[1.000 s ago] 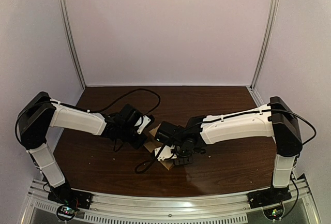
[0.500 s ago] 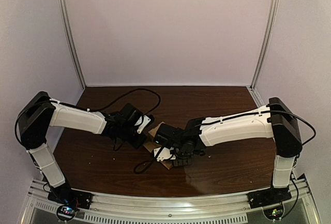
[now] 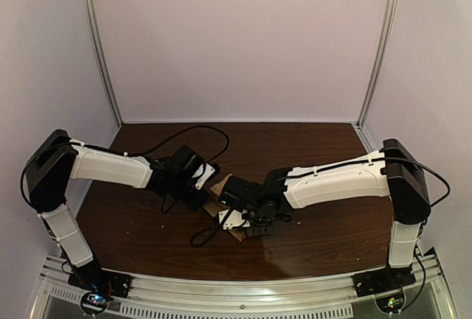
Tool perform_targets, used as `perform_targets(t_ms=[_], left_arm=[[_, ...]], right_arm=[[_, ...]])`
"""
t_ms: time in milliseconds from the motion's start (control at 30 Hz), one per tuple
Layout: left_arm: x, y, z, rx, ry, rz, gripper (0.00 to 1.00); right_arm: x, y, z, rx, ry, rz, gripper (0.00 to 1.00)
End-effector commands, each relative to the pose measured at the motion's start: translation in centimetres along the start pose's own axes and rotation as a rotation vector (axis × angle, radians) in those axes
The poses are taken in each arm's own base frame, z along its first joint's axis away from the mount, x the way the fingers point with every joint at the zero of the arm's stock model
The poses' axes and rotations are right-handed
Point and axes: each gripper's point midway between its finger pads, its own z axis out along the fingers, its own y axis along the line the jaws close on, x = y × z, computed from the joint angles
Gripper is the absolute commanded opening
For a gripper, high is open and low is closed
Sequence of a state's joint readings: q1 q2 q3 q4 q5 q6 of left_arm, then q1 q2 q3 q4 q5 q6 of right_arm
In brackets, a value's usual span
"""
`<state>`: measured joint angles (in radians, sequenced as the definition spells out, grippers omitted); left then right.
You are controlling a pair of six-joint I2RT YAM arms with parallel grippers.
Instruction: Fold the paper box
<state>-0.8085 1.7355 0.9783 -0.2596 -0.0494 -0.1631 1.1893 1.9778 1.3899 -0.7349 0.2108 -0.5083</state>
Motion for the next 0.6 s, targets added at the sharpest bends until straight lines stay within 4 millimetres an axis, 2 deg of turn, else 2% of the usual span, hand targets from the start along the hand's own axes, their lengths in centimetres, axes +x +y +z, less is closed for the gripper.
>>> perform_targets(t_ms=[0,567], left_arm=[[-3.28,-2.25,-0.86,0.094,-0.080,0.001,0.00],[-3.69,-2.29,-0.33,0.074,0.018,-0.015,0.00]], right_arm=[[4.58,9.99,6.07,-0.386,0.150,-0.044,0.42],[5.23,10.55,6.26,-0.410,0.163,-0.086,0.44]])
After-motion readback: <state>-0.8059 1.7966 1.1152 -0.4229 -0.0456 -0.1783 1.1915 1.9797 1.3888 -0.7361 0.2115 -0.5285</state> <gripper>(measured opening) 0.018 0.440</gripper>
